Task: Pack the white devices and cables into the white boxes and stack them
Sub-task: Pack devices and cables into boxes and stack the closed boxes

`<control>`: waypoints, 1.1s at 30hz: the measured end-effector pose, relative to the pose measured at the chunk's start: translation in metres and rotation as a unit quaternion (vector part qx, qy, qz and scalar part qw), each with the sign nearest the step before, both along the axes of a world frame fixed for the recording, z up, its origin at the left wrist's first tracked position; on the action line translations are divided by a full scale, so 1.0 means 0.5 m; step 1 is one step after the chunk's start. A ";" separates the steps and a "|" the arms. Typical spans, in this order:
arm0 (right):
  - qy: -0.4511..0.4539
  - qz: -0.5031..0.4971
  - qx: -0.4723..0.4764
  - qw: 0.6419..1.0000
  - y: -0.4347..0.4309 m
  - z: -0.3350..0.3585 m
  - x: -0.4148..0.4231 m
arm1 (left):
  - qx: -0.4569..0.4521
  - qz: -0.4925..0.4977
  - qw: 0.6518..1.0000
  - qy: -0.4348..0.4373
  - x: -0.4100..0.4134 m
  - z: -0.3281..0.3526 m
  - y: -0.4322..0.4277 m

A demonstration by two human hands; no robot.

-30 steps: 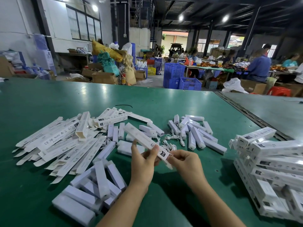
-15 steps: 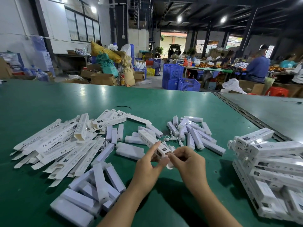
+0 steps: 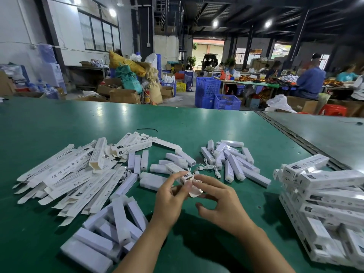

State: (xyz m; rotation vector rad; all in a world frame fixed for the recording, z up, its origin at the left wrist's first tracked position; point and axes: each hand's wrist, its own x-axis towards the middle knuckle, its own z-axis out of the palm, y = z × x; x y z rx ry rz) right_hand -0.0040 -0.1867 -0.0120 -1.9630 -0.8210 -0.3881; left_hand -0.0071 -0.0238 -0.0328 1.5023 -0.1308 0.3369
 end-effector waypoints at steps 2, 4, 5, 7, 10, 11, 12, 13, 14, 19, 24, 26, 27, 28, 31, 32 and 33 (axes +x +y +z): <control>-0.042 -0.028 0.003 0.999 0.002 -0.002 0.004 | -0.011 -0.006 1.000 0.000 0.001 0.000 0.000; -0.077 -0.050 0.012 0.996 0.002 -0.003 0.007 | -0.017 -0.012 1.000 0.003 0.002 -0.002 0.001; -0.085 -0.057 0.013 0.995 0.003 -0.004 0.006 | -0.019 -0.010 1.000 0.007 0.001 -0.002 0.001; -0.082 -0.072 0.014 0.994 0.006 -0.006 0.004 | -0.026 -0.004 1.000 0.016 0.002 -0.001 -0.002; -0.072 -0.085 0.034 0.993 0.013 -0.008 0.003 | -0.020 0.010 0.999 0.029 0.002 -0.001 -0.004; -0.076 -0.089 0.040 0.992 0.015 -0.010 0.002 | -0.015 0.012 0.999 0.032 0.001 -0.003 -0.004; -0.083 -0.096 0.043 0.991 0.017 -0.010 0.003 | -0.011 0.012 0.999 0.033 0.001 -0.003 -0.003; -0.088 -0.104 0.047 0.990 0.018 -0.011 0.003 | -0.007 0.010 0.999 0.033 0.000 -0.003 -0.003; -0.089 -0.114 0.052 0.988 0.019 -0.012 0.004 | -0.005 0.008 0.999 0.033 0.000 -0.003 -0.003; -0.116 -0.142 0.061 0.981 0.017 -0.017 0.007 | -0.014 -0.003 0.999 0.035 -0.003 -0.005 -0.006; -0.144 -0.144 0.053 0.978 0.019 -0.013 0.005 | -0.031 -0.004 0.999 0.029 -0.002 -0.005 -0.006; -0.148 -0.142 0.042 0.978 0.021 -0.010 0.002 | -0.035 -0.005 0.999 0.028 -0.002 -0.008 -0.006; -0.147 -0.140 0.038 0.978 0.021 -0.009 0.001 | -0.035 -0.006 0.999 0.027 -0.002 -0.009 -0.006; -0.146 -0.137 0.035 0.979 0.020 -0.008 0.001 | -0.032 -0.007 0.999 0.025 -0.002 -0.010 -0.005; -0.141 -0.131 0.031 0.981 0.018 -0.009 0.003 | -0.024 -0.011 0.999 0.022 -0.002 -0.013 -0.002; -0.139 -0.130 0.032 0.981 0.016 -0.008 0.003 | -0.022 -0.016 0.999 0.020 -0.002 -0.012 -0.002; -0.138 -0.130 0.034 0.981 0.015 -0.006 0.004 | -0.017 -0.021 0.999 0.017 -0.002 -0.012 -0.002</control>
